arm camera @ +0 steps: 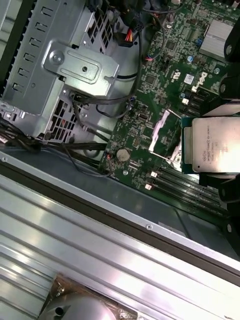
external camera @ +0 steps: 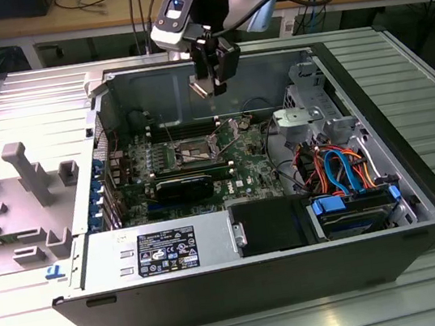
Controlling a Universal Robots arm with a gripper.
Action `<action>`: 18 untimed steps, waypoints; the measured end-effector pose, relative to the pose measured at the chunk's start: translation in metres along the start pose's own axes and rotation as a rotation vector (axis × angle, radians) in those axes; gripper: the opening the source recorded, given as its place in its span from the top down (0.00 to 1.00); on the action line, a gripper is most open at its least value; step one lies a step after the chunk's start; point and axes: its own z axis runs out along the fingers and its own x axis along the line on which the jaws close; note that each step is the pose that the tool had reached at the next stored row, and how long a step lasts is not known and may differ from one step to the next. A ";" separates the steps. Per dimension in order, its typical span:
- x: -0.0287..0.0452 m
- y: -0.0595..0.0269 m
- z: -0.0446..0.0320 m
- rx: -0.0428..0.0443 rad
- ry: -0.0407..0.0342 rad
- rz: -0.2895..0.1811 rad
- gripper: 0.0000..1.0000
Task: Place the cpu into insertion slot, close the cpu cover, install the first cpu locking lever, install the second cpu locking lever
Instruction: 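Place the cpu into insertion slot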
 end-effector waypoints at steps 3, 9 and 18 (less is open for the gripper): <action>0.0000 0.0000 0.0004 0.0001 -0.0012 0.018 0.46; 0.0000 0.0000 0.0004 0.0009 -0.0007 0.018 0.46; -0.0001 -0.0003 0.0045 0.0036 -0.0053 0.111 0.46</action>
